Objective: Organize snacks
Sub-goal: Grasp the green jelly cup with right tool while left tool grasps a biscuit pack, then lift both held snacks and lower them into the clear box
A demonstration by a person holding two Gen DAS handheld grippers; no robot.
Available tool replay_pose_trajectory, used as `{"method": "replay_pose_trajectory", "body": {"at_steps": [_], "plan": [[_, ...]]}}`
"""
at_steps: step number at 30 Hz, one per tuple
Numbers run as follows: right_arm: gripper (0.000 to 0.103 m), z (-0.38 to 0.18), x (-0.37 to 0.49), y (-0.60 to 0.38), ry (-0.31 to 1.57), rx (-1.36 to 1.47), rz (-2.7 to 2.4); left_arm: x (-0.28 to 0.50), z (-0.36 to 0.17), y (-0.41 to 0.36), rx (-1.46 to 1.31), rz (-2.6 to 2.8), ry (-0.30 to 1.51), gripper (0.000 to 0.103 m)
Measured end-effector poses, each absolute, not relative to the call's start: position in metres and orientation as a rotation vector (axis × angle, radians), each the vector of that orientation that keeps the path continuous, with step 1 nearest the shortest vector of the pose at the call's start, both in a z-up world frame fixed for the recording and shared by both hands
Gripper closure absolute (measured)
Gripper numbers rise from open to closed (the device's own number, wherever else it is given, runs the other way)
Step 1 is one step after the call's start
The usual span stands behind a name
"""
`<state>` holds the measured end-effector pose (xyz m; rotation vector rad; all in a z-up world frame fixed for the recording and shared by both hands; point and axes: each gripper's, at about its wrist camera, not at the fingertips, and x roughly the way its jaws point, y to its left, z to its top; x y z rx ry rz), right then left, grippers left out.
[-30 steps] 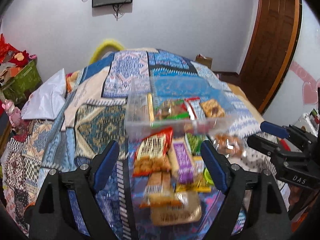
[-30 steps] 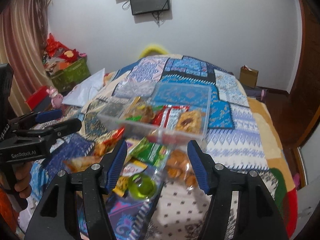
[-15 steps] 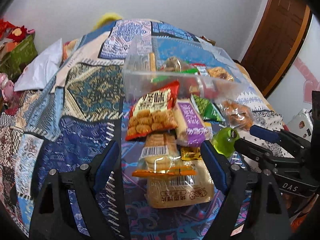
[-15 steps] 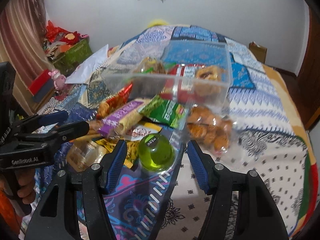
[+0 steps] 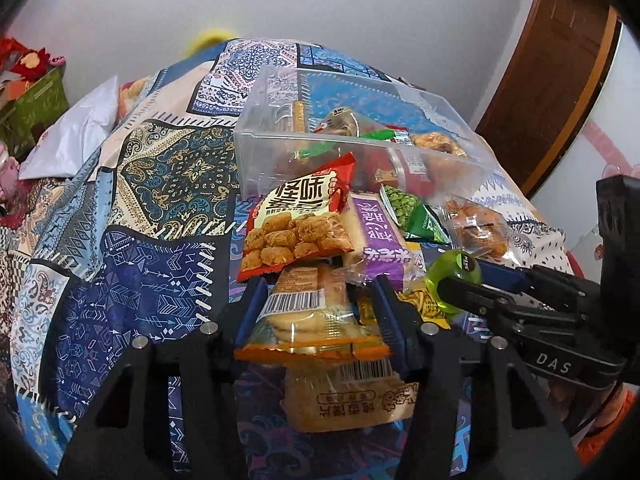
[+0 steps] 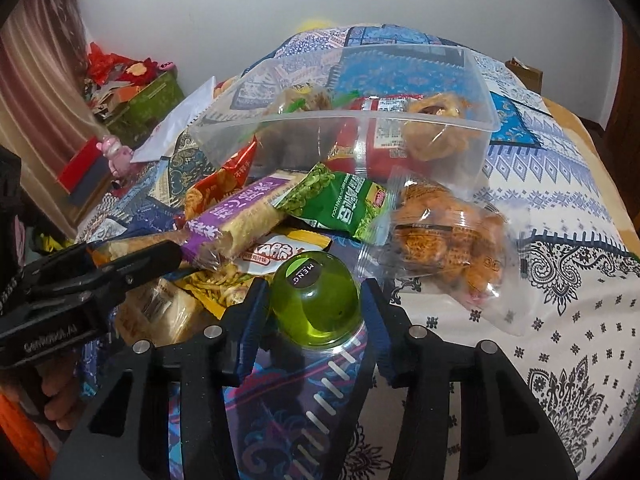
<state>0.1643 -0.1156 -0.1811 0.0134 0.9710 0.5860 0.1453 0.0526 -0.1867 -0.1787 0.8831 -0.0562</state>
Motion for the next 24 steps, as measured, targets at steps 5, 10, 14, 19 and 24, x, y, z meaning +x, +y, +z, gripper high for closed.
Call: {"method": "replay_pose_trajectory", "body": {"at_steps": [5,10,14,19,24], "plan": [[0.06,-0.181,0.164,-0.116,0.965,0.024,0.589,0.14,-0.184,0.056,-0.194,-0.053,0.876,0.051],[0.06,-0.177,0.162,-0.12,0.955,0.029,0.584,0.128,-0.167,0.057,-0.177,-0.039,0.827,0.052],[0.061,-0.17,0.16,-0.127,0.936,0.04,0.578,0.12,-0.15,0.059,-0.173,-0.028,0.785,0.052],[0.061,-0.156,0.158,-0.136,0.901,0.06,0.571,0.114,-0.13,0.059,-0.161,-0.021,0.738,0.052],[0.061,-0.139,0.156,-0.142,0.855,0.066,0.559,0.111,-0.11,0.058,-0.158,-0.027,0.685,0.052]]}}
